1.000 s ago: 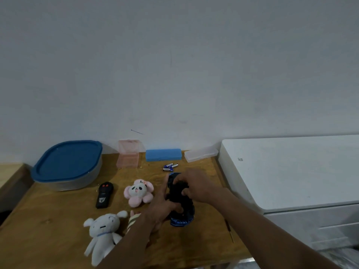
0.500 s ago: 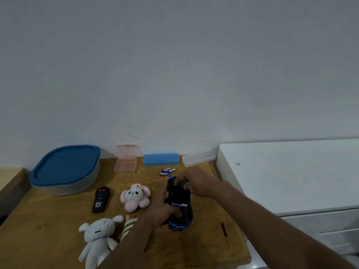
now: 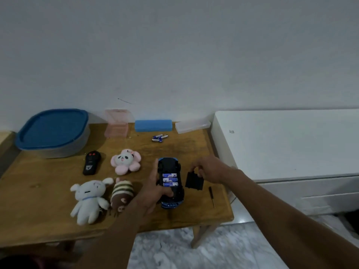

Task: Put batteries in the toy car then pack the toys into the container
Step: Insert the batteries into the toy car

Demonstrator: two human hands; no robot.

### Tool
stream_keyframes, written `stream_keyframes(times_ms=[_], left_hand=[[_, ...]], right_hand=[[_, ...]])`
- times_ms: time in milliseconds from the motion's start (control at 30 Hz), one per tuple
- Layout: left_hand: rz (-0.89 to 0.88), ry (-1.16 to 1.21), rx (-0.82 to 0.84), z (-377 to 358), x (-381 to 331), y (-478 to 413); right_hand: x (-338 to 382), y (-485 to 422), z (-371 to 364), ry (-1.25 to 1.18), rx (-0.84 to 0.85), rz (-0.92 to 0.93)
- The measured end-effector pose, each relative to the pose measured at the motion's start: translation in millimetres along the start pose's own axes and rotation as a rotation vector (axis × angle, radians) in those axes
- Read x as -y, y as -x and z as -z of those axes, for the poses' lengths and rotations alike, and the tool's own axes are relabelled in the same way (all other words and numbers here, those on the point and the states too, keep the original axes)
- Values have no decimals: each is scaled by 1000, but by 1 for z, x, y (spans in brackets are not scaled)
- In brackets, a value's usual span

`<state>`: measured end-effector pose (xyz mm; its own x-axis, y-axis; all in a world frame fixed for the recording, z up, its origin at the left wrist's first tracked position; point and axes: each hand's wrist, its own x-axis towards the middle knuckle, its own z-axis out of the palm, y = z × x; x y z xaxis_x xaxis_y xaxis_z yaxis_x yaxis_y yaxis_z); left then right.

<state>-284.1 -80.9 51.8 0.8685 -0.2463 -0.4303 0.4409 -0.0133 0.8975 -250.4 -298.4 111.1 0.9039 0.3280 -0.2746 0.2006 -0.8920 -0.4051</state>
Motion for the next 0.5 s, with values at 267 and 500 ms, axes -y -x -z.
stream_keyframes(times_ms=[267, 500], left_hand=[[99, 66, -52, -20, 29, 9], [113, 134, -76, -26, 43, 17]], right_hand=[[-37, 11, -52, 56, 195, 20], [-47, 5, -69, 127, 246, 33]])
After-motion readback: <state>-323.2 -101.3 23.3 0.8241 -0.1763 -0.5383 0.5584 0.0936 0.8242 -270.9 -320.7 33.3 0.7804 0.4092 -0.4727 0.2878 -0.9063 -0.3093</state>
